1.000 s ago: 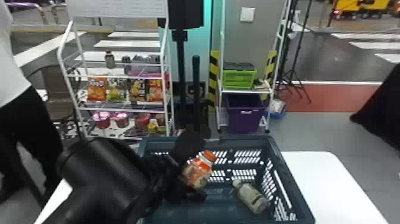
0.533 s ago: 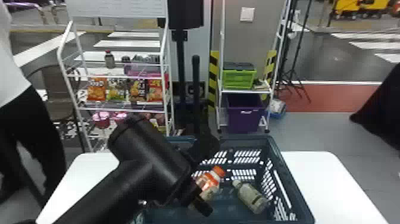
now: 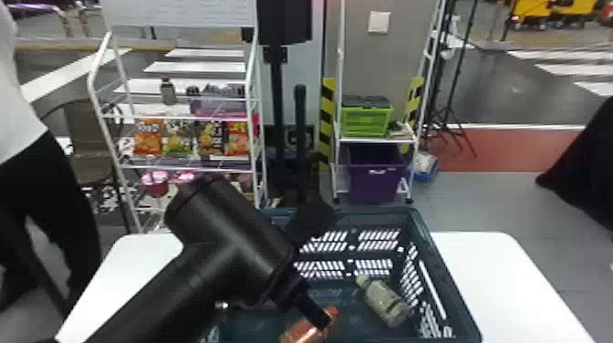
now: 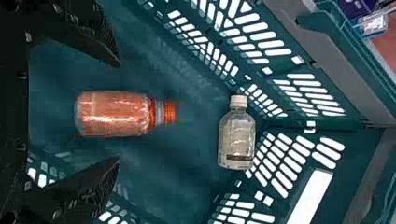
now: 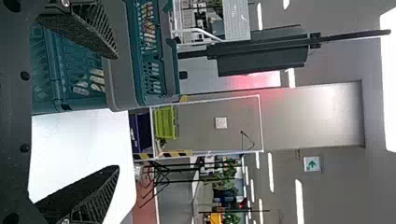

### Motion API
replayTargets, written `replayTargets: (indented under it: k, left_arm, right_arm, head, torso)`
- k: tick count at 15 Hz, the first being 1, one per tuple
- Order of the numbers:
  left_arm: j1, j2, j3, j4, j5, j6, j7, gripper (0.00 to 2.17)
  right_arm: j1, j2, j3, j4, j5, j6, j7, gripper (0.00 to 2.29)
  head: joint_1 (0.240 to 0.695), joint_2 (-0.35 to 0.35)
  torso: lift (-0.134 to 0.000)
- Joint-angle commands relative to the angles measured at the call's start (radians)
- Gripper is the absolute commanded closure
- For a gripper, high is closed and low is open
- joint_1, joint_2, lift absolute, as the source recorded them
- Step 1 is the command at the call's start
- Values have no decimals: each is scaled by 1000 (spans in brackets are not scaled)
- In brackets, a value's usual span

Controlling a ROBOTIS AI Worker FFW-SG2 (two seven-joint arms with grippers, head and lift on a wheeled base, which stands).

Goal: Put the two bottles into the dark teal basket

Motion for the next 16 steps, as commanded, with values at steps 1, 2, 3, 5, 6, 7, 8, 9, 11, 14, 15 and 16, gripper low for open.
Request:
replayTargets:
  k: [1, 2, 3, 5, 6, 7, 8, 9, 11, 14, 15, 16]
  left_arm:
    - [41, 11, 93, -72, 12, 0, 18, 70]
    - [80, 21, 163, -127, 38, 0, 59, 83]
    - [130, 34, 248, -195, 87, -3, 125, 124]
    - [236, 55, 381, -331, 166, -34, 231, 164]
    - [284, 71, 429, -393, 201, -55, 262, 184]
    - [347, 83, 478, -457, 235, -113, 296, 194]
    - [402, 95, 511, -515, 242, -153, 326, 198]
    - [468, 106, 557, -581, 267, -190, 351, 205]
    - [591, 126, 639, -710, 302, -236, 395, 205]
    - [779, 129, 780, -862, 364, -325, 434, 208]
    - [851, 126, 821, -879, 374, -417, 437, 208]
    - [933, 123, 850, -879, 373, -574, 452, 208]
  right_arm:
    - [-2, -1, 0, 0, 0, -1, 2, 33]
    - [-3, 1, -1, 0, -1, -1, 11, 33]
    - [-3, 1, -3, 0, -3, -1, 12, 33]
    - [-3, -1, -8, -2, -5, 2, 14, 33]
    - [-3, -1, -11, -3, -5, 5, 14, 33]
    - [-3, -2, -12, -5, -5, 5, 15, 33]
    - [-6, -4, -14, -6, -6, 8, 17, 33]
    - [-9, -5, -14, -6, -6, 14, 18, 33]
    - [-15, -10, -15, -6, -6, 30, 26, 33]
    - [-29, -21, -15, -5, -6, 54, 35, 33]
    - [-37, -22, -17, -5, -8, 60, 44, 33]
    - [-41, -22, -18, -6, -8, 70, 52, 33]
  head:
    - [499, 0]
    - [499, 0]
    - [499, 0]
    - [499, 0]
    - [499, 0]
    - [499, 0]
    - [499, 0]
    - [499, 0]
    - [499, 0]
    - [499, 0]
    - [499, 0]
    - [499, 0]
  torso:
    - [0]
    - [0]
    - [0]
    - [0]
    - [0]
    - [0]
    - [0]
    - [0]
    - [0]
    - [0]
    - [0]
    - [0]
